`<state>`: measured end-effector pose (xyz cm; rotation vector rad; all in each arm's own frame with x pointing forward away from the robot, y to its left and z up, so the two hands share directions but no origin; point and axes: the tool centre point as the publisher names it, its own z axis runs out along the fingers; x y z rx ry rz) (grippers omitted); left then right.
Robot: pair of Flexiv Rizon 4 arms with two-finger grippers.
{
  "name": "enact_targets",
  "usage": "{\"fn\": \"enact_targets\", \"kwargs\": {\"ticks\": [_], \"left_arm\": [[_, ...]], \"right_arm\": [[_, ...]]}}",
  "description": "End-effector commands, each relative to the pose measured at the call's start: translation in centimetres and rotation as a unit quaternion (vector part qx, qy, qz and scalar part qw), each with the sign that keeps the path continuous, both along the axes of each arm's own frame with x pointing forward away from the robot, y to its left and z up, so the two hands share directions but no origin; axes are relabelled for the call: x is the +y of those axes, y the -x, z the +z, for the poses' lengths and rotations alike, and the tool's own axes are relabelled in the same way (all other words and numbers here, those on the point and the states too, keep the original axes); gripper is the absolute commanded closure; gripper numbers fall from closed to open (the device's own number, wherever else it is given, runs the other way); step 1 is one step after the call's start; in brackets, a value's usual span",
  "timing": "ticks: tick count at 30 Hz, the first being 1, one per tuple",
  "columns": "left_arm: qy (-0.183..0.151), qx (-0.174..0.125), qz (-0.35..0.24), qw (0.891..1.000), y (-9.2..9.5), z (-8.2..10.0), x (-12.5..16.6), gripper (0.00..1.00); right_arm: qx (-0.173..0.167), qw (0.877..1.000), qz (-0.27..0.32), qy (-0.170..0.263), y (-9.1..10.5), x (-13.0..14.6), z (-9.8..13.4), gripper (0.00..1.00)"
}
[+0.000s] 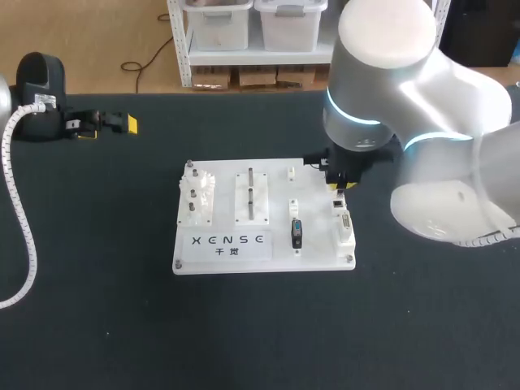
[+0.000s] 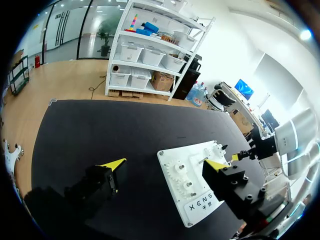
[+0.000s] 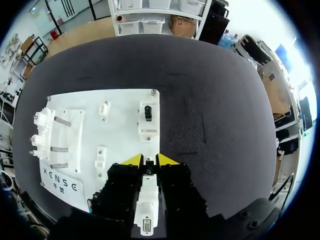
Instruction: Insert the USB connector, Ethernet cable, and multi-pin plug into their matching sockets one by one.
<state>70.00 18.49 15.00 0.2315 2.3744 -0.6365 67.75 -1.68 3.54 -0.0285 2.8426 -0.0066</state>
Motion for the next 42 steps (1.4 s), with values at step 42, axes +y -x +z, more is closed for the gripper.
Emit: {"fn": "enact_targets", "kwargs": {"ticks": [42], "left_arm": [[0.0,0.0,0.0,1.0,0.0,0.0,0.0,0.0]], "right_arm": [[-0.073,0.997,0.002,0.007,0.6,0.2,-1.1,1.0]]}}
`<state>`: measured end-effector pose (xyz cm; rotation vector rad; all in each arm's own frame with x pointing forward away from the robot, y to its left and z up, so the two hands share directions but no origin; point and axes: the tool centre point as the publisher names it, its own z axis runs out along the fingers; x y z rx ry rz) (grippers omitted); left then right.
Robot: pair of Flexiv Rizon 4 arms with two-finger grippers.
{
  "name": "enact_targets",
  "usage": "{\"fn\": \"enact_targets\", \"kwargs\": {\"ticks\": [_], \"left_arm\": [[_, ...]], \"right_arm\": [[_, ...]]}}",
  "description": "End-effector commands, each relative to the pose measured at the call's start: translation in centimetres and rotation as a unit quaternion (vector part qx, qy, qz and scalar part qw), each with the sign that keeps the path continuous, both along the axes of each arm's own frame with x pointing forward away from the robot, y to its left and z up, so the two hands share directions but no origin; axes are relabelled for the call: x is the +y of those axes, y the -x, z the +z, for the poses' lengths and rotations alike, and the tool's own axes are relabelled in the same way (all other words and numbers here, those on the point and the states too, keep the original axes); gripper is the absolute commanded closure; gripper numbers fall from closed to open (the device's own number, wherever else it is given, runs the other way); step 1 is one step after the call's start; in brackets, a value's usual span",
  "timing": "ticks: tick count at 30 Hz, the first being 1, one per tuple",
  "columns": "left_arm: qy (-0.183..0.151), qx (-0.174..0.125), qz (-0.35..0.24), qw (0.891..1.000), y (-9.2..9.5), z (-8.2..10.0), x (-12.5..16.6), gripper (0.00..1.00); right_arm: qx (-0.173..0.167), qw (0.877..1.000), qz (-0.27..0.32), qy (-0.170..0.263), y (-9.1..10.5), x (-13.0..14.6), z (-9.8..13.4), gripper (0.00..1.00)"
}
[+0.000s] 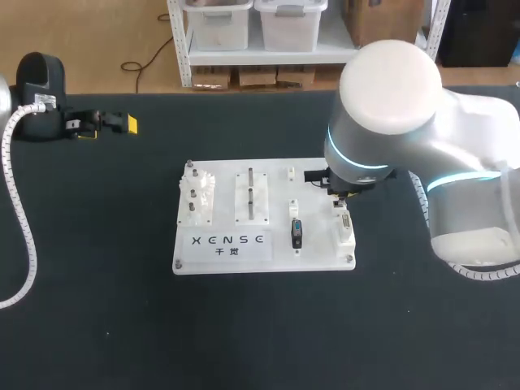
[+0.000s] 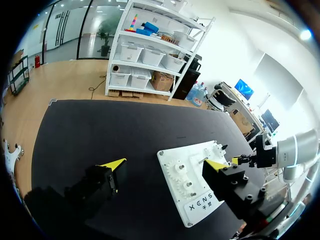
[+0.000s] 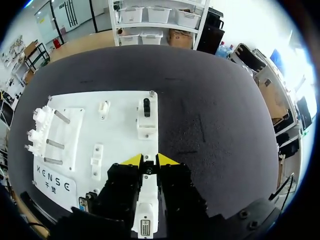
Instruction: Insert the USB connector, Ethernet cable, and multi-pin plug into their matching sockets one by one.
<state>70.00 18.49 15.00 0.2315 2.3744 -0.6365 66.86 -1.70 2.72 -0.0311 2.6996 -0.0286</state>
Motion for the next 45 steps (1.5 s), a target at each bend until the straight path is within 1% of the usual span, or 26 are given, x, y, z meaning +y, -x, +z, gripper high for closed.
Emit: {"fn": "enact_targets", "kwargs": {"ticks": [1,21,31,35,36,38,39,45], "left_arm": [[0.0,0.0,0.0,1.0,0.0,0.0,0.0,0.0],[0.0,0.0,0.0,1.0,0.0,0.0,0.0,0.0],[0.0,0.0,0.0,1.0,0.0,0.0,0.0,0.0],[0.0,0.0,0.0,1.0,0.0,0.0,0.0,0.0],[0.0,0.0,0.0,1.0,0.0,0.0,0.0,0.0],[0.0,0.0,0.0,1.0,0.0,0.0,0.0,0.0],[0.0,0.0,0.0,1.0,0.0,0.0,0.0,0.0],[0.0,0.0,0.0,1.0,0.0,0.0,0.0,0.0]], "right_arm": [[-0.001,1.0,0.002,0.0,-0.3,0.3,-0.3,1.0],[-0.004,1.0,0.003,0.0,-0.3,0.4,-1.0,1.0],[0.01,1.0,-0.015,0.002,0.7,-0.4,-2.3,1.0],[0.012,1.0,-0.016,0.003,0.8,-0.4,-2.3,1.0],[0.009,1.0,-0.016,0.004,0.8,-0.3,-1.9,0.91],[0.002,1.0,-0.016,0.005,0.6,-0.1,-1.1,0.49],[-0.001,1.0,-0.018,0.005,0.4,0.0,-0.7,0.0],[-0.021,1.0,-0.022,0.004,-0.1,0.8,1.9,0.0]]}}
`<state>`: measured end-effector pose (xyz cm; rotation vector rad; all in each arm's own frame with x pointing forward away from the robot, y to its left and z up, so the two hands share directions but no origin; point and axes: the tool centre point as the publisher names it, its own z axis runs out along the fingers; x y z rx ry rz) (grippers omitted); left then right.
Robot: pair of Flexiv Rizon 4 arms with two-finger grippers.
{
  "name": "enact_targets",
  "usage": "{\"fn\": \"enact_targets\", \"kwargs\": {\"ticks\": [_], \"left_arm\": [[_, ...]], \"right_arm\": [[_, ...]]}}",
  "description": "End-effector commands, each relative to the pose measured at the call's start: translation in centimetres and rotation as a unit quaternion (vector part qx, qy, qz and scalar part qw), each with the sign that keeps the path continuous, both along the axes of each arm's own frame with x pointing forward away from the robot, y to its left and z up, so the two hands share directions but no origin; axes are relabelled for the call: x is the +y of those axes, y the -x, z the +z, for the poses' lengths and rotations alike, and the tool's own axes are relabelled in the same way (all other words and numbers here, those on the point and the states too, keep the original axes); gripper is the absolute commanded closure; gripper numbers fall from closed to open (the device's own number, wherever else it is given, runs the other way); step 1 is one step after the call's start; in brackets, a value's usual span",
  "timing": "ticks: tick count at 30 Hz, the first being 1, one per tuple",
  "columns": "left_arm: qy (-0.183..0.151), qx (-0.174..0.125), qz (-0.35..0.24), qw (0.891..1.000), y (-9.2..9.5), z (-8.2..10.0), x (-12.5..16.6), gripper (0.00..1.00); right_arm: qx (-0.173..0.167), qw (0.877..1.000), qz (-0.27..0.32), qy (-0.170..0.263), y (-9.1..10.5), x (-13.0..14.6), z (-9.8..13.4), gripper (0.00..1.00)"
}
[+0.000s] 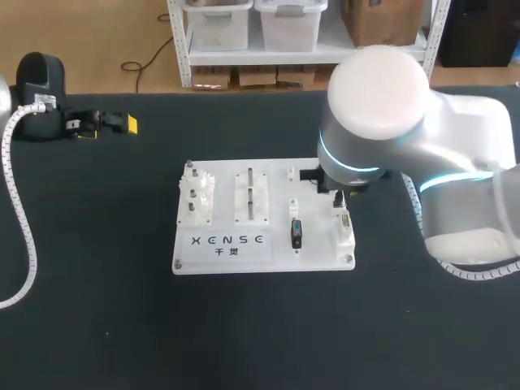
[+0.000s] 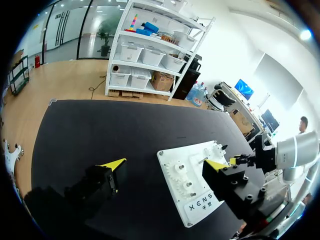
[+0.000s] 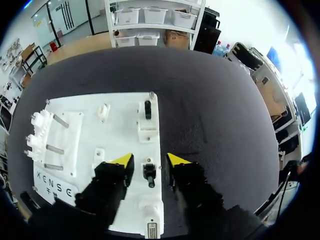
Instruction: Insert the USB connector, Ethernet cable, and multi-pin plug into their matching sockets one by one.
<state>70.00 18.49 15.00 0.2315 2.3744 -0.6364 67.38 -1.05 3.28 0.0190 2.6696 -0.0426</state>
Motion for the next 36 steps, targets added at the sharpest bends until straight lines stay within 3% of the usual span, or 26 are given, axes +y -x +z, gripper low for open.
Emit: {"fn": "enact_targets", "kwargs": {"ticks": [1,10,17,36], "left_arm": [[0.0,0.0,0.0,1.0,0.0,0.0,0.0,0.0],[0.0,0.0,0.0,1.0,0.0,0.0,0.0,0.0],[0.0,0.0,0.0,1.0,0.0,0.0,0.0,0.0],[0.0,0.0,0.0,1.0,0.0,0.0,0.0,0.0]], "right_arm": [[-0.008,1.0,-0.003,0.003,0.5,0.4,1.8,0.0],[-0.011,1.0,-0.001,-0.003,1.7,3.2,4.8,0.0],[0.018,1.0,-0.005,-0.012,3.4,5.5,5.6,0.0],[0.103,0.994,0.002,-0.019,7.7,7.4,2.0,0.0]]}}
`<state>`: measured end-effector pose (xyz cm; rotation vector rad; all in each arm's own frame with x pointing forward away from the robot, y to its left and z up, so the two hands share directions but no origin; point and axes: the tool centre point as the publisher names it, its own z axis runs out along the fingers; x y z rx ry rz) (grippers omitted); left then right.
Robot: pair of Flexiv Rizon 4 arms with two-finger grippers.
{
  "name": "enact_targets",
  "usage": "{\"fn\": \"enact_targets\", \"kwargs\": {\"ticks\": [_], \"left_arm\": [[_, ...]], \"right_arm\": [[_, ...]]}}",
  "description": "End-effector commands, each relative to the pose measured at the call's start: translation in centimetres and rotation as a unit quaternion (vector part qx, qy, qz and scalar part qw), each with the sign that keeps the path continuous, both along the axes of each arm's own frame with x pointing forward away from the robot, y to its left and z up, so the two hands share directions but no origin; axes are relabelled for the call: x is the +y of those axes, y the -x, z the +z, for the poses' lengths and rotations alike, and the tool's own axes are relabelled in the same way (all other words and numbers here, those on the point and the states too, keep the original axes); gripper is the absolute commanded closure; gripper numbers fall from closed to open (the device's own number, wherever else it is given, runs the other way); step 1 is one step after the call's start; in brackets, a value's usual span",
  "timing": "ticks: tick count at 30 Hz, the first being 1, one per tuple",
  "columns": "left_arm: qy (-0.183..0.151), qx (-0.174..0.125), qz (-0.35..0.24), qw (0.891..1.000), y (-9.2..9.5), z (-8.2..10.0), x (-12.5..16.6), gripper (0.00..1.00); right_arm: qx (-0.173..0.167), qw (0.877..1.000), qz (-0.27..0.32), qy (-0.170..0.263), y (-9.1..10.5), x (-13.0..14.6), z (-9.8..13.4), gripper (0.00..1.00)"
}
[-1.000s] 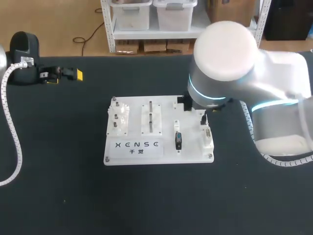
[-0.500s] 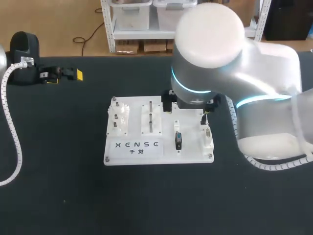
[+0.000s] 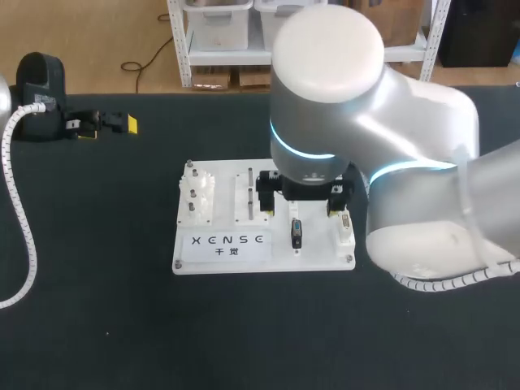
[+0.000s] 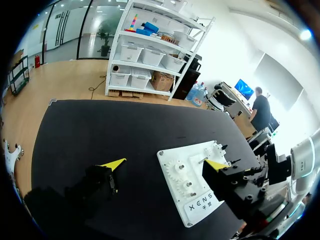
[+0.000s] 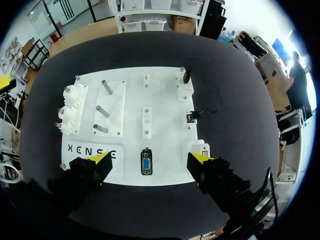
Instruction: Insert the USB connector, Ethernet cable, and multi-pin plug into their matching sockets one by one.
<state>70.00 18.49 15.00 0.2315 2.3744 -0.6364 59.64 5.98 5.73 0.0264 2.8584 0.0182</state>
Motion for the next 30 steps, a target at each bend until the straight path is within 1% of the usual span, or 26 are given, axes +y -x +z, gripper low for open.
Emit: {"fn": "enact_targets", "kwargs": {"ticks": [1,10,16,20,30], "left_arm": [[0.0,0.0,0.0,1.0,0.0,0.0,0.0,0.0],[0.0,0.0,0.0,1.0,0.0,0.0,0.0,0.0],[0.0,0.0,0.0,1.0,0.0,0.0,0.0,0.0],[0.0,0.0,0.0,1.0,0.0,0.0,0.0,0.0],[0.0,0.0,0.0,1.0,0.0,0.0,0.0,0.0]], "right_arm": [[0.012,1.0,0.0,0.003,0.0,0.3,-0.7,0.0],[0.025,1.0,0.002,0.007,0.4,0.4,-2.1,0.0],[0.022,1.0,0.01,0.003,-0.1,0.3,-3.4,0.0],[0.029,0.999,0.017,0.0,-0.4,0.3,-4.2,0.0],[0.036,0.999,0.015,-0.007,-0.6,0.4,-4.7,0.0]]}}
